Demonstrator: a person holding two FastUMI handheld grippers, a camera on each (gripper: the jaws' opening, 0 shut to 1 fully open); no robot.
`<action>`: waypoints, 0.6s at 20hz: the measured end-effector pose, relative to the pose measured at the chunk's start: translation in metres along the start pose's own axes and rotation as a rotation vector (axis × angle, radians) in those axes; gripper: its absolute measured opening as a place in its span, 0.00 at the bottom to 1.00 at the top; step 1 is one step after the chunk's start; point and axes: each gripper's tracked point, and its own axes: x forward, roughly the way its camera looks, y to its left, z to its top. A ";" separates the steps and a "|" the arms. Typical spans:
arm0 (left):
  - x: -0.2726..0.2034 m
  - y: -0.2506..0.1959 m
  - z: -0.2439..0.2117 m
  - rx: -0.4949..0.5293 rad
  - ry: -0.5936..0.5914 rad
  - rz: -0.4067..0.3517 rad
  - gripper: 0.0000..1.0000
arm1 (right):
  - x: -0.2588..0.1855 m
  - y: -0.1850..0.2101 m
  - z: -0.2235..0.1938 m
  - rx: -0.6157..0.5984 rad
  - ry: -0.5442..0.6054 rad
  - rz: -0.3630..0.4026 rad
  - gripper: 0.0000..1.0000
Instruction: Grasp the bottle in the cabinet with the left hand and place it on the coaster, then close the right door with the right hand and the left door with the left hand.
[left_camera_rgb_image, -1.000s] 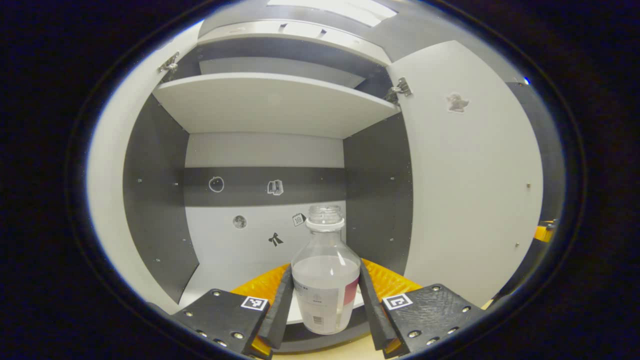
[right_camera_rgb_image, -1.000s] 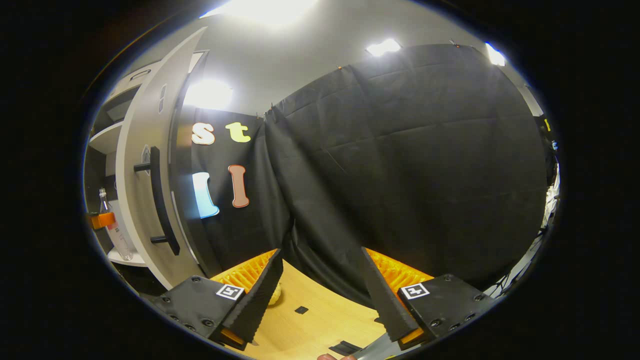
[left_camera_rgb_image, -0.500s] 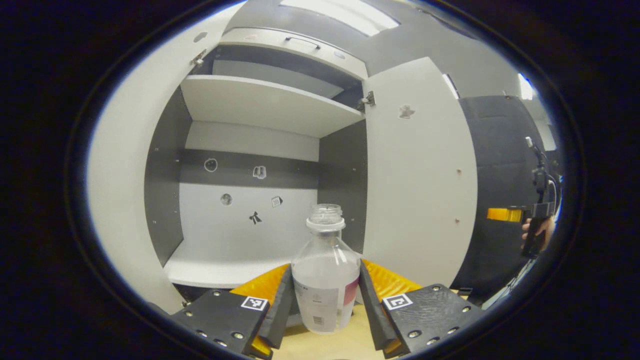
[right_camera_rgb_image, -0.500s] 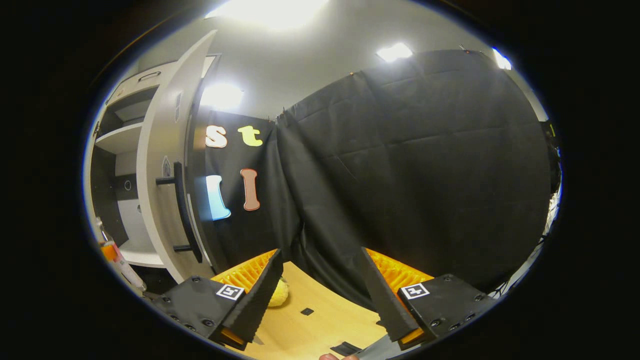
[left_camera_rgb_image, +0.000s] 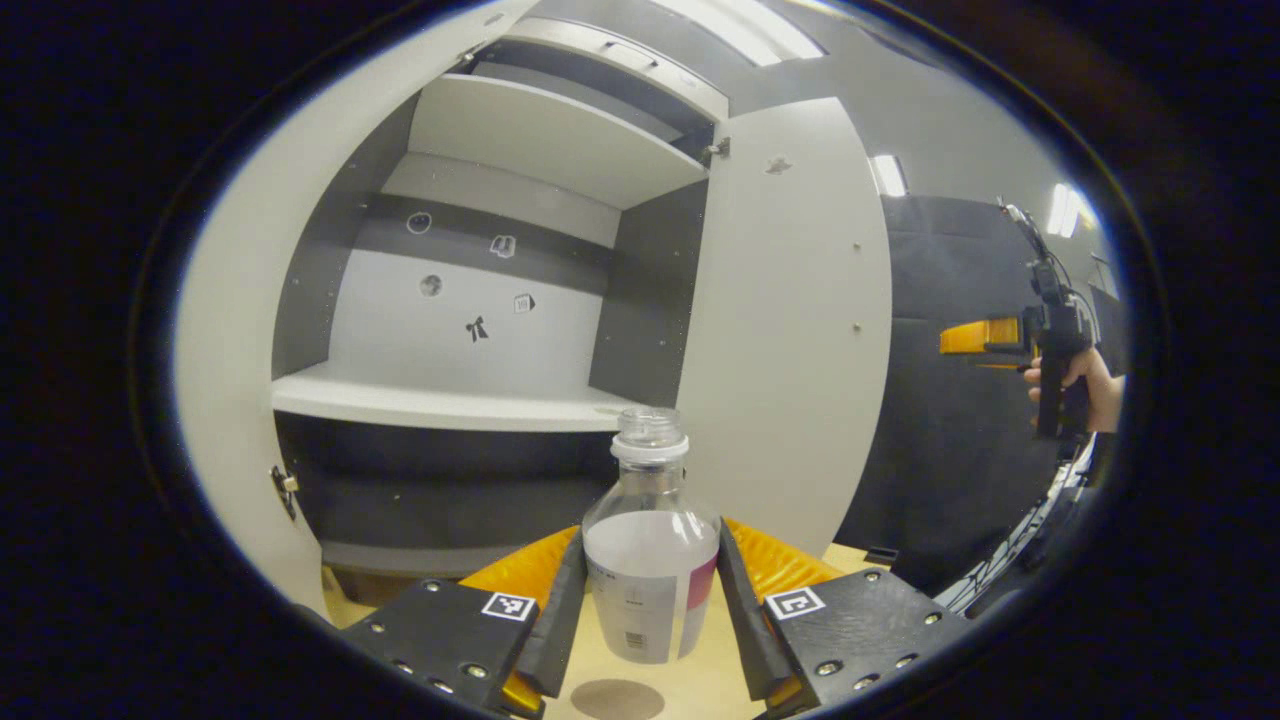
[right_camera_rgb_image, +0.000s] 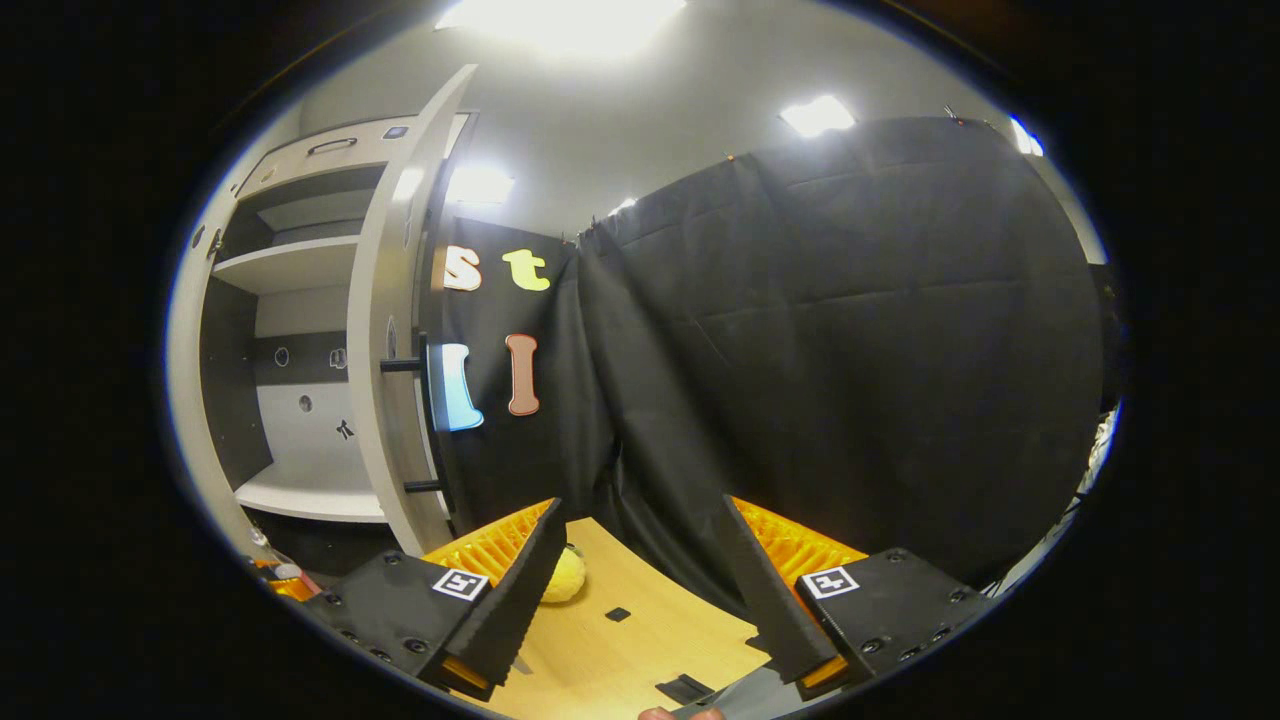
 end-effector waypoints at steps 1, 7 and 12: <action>0.001 0.000 -0.018 -0.008 0.024 -0.003 0.68 | -0.003 0.002 -0.001 0.007 0.007 0.003 0.94; 0.004 0.019 -0.113 0.016 0.162 0.039 0.68 | -0.015 -0.006 0.002 0.024 0.015 -0.014 0.94; 0.012 0.023 -0.136 0.095 0.193 0.038 0.69 | -0.021 -0.011 -0.006 0.022 0.039 -0.031 0.94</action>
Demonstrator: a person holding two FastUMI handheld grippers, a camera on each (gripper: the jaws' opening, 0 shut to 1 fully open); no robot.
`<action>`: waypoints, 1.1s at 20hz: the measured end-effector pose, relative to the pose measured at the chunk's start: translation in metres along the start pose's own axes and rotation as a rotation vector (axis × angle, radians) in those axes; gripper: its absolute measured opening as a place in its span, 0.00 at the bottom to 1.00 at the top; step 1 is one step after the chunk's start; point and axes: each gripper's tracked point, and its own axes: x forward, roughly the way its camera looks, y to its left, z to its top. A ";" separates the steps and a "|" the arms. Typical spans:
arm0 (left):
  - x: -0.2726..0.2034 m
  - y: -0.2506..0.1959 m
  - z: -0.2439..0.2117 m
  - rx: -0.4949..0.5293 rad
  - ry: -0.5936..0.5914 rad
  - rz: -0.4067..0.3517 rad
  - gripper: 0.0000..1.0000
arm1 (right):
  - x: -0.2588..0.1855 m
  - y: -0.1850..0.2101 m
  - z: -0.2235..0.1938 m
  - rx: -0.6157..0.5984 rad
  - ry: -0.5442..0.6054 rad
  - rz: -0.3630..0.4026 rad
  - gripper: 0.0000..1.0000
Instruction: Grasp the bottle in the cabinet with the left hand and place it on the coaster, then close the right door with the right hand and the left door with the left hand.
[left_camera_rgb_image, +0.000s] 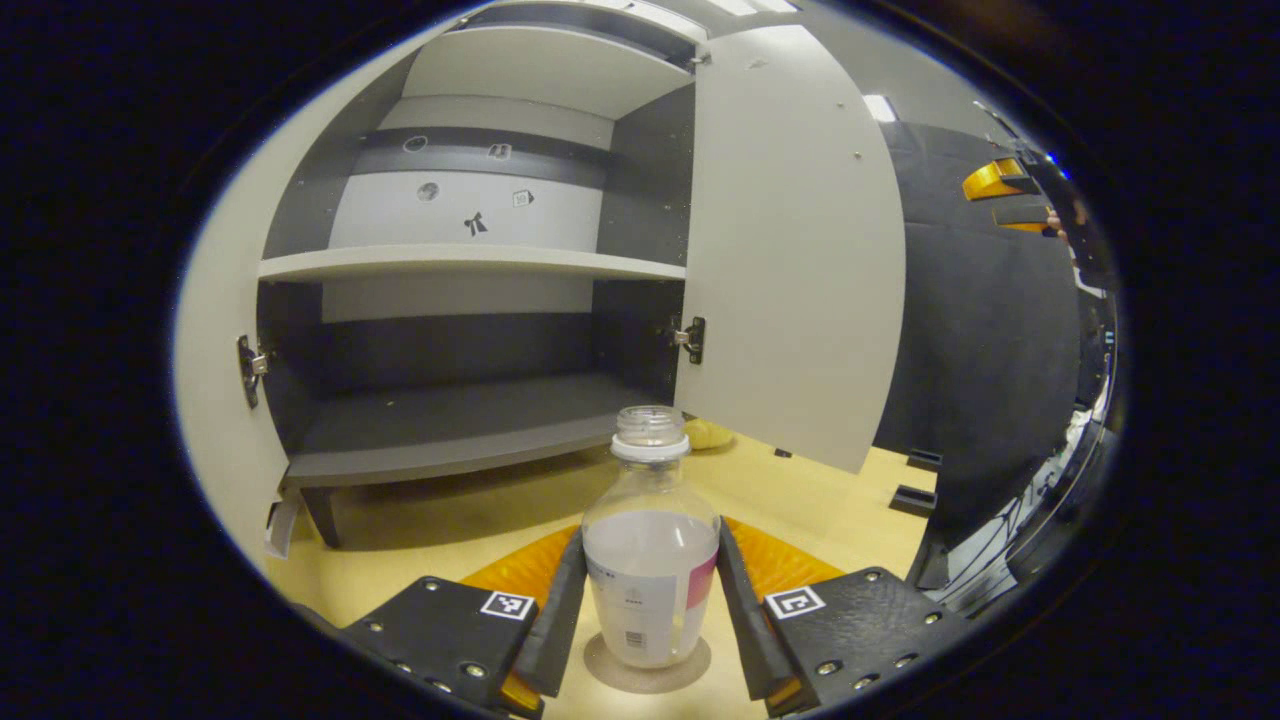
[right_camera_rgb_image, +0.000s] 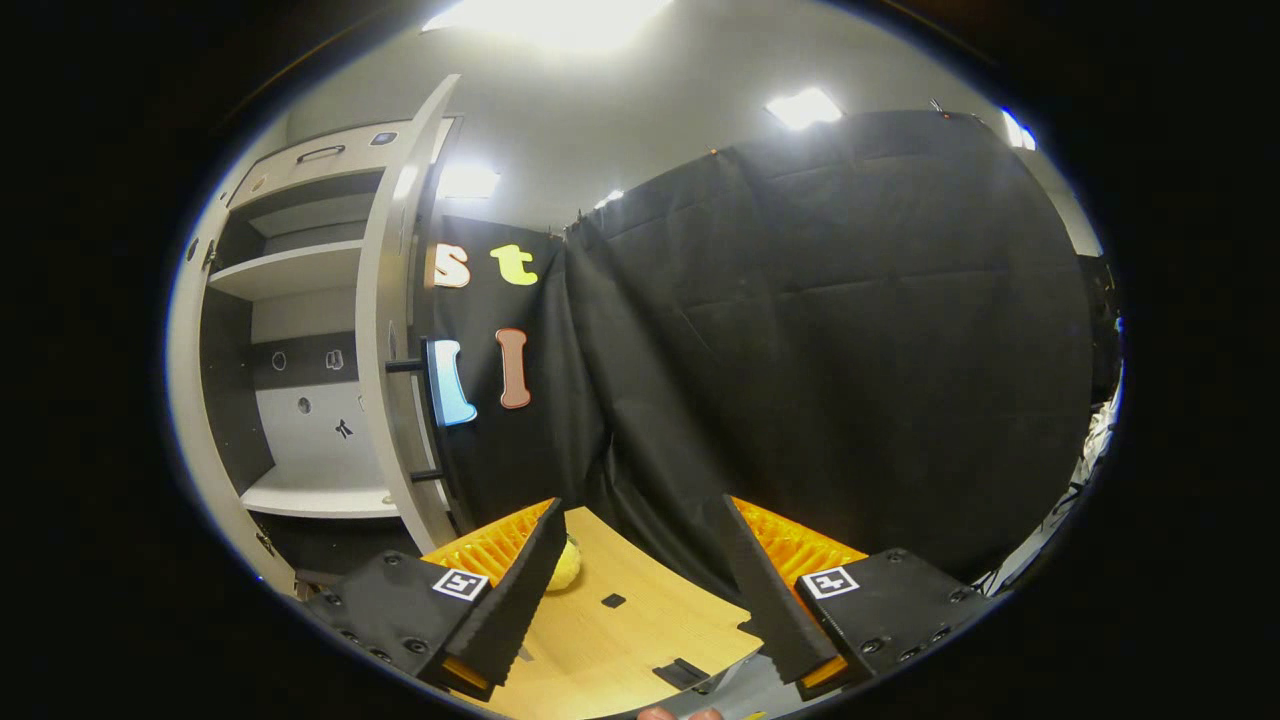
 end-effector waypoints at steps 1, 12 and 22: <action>0.002 -0.001 -0.006 0.006 0.006 0.007 0.69 | 0.000 -0.001 -0.002 0.006 0.006 -0.002 0.94; -0.014 -0.002 -0.035 -0.002 0.028 0.101 0.71 | 0.002 0.012 -0.020 0.042 0.044 0.019 0.98; -0.044 -0.012 -0.023 -0.016 0.051 0.076 0.88 | 0.008 0.021 -0.023 0.031 0.040 0.019 0.98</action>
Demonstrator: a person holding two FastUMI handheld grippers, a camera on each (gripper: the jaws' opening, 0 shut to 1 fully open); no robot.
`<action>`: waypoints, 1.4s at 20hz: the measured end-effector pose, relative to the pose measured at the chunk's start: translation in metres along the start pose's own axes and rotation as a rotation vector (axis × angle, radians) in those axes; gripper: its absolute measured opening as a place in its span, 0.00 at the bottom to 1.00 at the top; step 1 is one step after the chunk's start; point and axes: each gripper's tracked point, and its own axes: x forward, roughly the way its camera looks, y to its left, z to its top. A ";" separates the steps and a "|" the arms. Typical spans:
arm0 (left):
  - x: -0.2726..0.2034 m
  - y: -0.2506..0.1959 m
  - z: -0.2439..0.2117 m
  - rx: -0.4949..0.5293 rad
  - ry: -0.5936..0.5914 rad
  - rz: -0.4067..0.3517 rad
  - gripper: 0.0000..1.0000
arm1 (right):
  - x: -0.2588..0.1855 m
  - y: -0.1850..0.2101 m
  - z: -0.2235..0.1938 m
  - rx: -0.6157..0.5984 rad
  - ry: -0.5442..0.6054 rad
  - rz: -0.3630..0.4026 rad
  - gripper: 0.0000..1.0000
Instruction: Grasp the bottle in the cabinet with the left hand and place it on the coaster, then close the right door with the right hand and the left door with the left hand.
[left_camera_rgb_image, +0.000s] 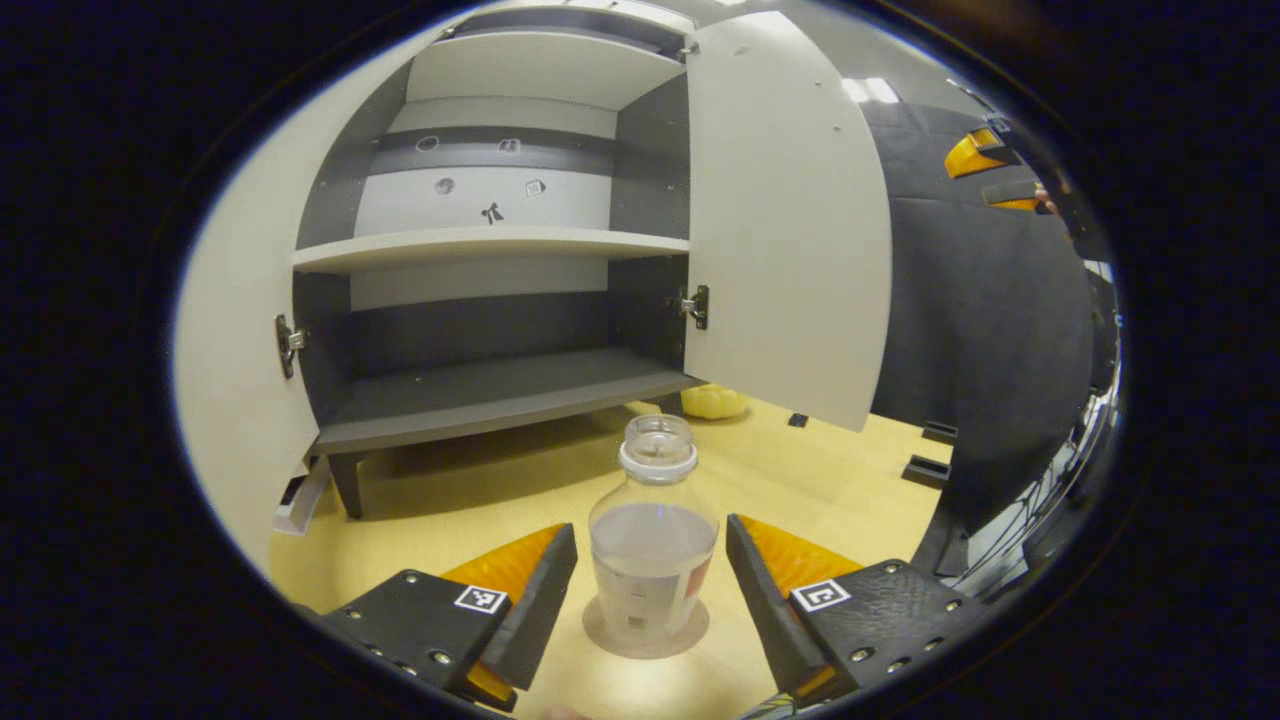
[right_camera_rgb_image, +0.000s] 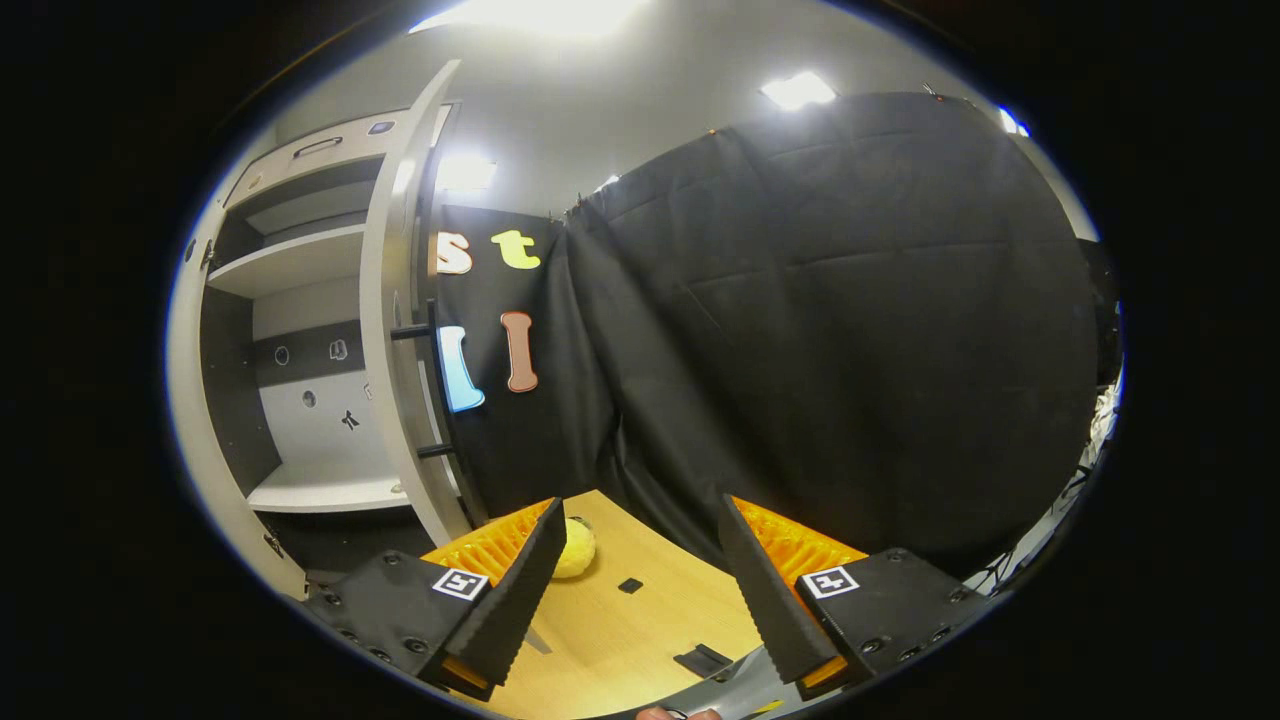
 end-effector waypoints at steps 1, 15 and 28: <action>-0.007 0.002 0.007 -0.013 -0.008 0.005 0.87 | 0.002 0.002 0.001 -0.005 -0.009 0.003 0.98; -0.137 0.059 0.156 -0.178 -0.168 0.484 0.87 | 0.100 0.015 0.023 -0.061 -0.028 0.245 0.94; -0.197 0.073 0.263 -0.295 -0.234 0.716 0.80 | 0.131 0.058 0.061 -0.057 0.014 0.518 0.99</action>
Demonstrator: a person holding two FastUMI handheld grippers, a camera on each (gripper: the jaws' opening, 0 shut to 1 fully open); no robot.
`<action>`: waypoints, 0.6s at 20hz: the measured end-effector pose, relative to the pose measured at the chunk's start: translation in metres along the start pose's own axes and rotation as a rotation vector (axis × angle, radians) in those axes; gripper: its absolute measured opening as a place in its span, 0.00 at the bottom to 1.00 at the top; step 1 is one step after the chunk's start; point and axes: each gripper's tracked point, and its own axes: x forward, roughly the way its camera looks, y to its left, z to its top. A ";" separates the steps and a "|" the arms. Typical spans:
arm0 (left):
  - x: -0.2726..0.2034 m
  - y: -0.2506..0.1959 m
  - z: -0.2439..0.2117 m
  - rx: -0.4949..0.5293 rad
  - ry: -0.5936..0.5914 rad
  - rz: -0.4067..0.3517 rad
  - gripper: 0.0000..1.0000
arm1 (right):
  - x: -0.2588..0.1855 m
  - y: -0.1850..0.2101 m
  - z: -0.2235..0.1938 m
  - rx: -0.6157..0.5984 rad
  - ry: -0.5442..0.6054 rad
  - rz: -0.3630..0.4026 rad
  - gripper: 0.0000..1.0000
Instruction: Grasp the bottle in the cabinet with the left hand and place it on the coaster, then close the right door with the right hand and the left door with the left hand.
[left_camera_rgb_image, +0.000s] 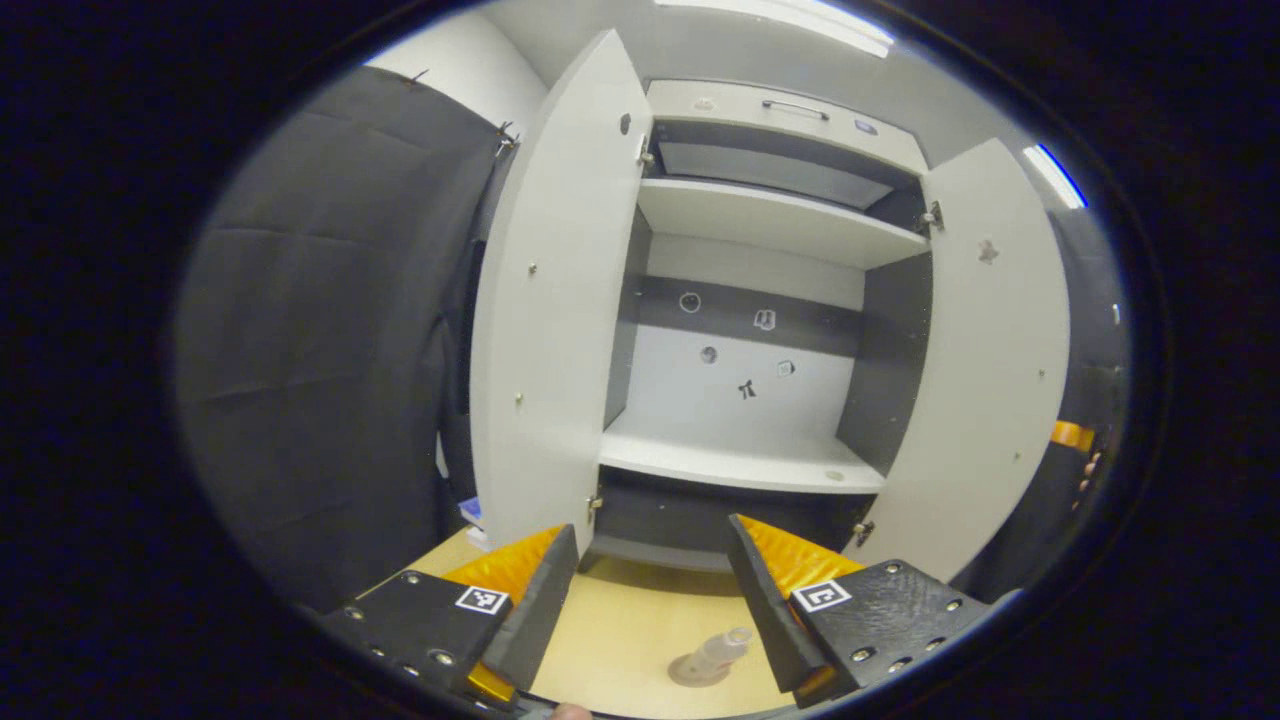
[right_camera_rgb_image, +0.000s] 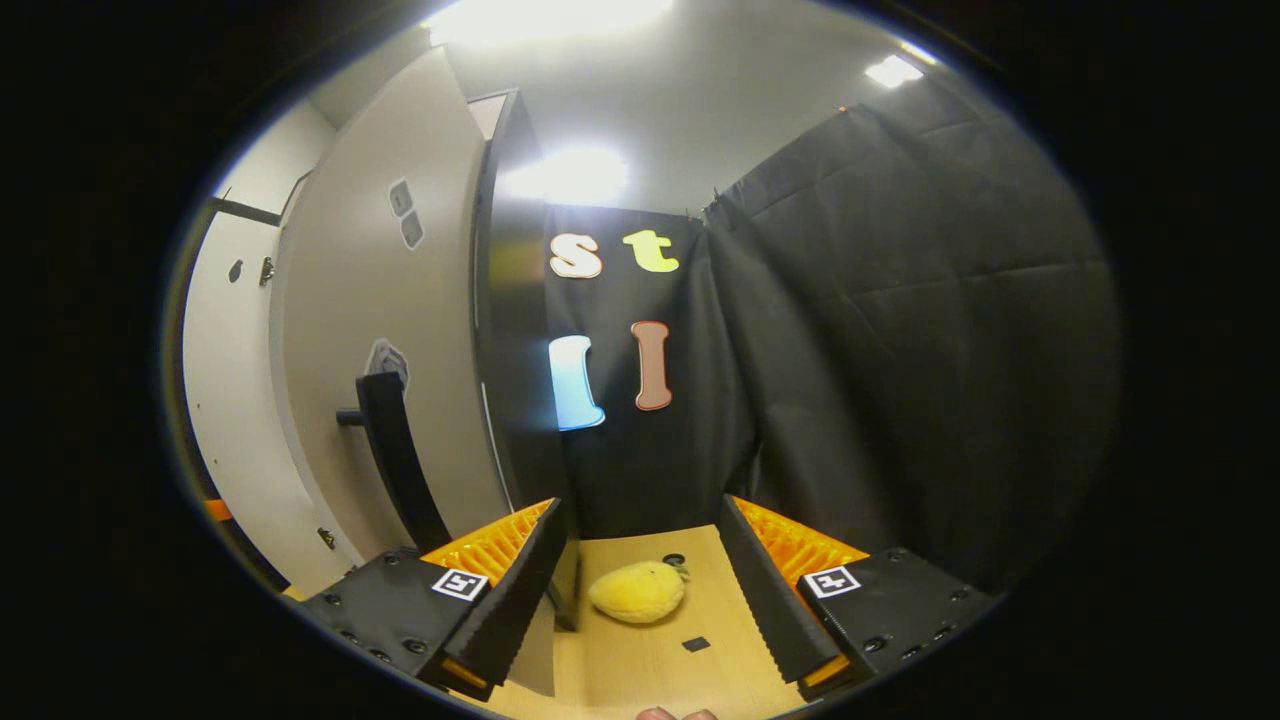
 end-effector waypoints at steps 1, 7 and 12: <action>-0.001 0.003 0.007 -0.033 -0.008 0.012 0.87 | 0.004 0.007 0.002 0.006 0.002 0.023 0.99; -0.005 0.024 0.023 -0.008 -0.029 0.055 0.87 | 0.009 0.039 0.020 -0.015 -0.019 0.088 0.94; -0.007 0.037 0.021 0.010 -0.033 0.020 0.87 | 0.000 0.045 0.024 -0.079 -0.025 -0.013 0.97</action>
